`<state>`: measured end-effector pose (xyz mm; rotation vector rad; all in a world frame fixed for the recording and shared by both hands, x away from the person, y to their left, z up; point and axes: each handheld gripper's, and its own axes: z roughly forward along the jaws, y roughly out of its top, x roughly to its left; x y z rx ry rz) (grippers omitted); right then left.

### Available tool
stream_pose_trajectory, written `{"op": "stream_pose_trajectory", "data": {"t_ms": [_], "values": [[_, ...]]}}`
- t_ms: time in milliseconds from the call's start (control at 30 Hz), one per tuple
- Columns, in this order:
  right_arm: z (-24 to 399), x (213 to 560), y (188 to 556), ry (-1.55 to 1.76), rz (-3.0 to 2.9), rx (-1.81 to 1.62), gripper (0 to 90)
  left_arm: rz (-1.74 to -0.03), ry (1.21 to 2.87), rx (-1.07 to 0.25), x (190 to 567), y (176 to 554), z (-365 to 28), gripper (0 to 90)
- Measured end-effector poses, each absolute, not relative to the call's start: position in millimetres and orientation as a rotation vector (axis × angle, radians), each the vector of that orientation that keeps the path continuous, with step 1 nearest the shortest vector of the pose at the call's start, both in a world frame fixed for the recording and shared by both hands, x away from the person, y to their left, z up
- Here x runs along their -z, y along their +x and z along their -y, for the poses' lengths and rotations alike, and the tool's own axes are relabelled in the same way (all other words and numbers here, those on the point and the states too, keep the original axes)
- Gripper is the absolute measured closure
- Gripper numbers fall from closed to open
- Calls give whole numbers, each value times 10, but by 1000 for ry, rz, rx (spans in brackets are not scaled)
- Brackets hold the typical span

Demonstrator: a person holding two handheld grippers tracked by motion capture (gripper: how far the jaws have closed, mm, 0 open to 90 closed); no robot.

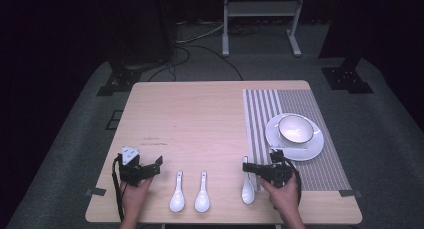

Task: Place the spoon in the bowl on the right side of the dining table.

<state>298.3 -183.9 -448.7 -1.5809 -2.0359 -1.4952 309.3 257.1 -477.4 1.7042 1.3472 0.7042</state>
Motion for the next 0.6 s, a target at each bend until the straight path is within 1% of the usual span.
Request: {"op": "stream_pose_trajectory", "data": {"t_ms": [267, 500, 600], "values": [[1960, 4472, 3006, -1607, 1907, 1575, 851, -1347, 1704, -703, 4774, 3093, -2571, 33], [2124, 4383, 3051, -1660, 1847, 1619, 851, -1347, 1702, -704, 4775, 3093, -2570, 33], [2259, 4323, 3104, -1710, 1841, 1629, 850, -1347, 1704, -704, 4774, 3093, -2571, 33]]}}
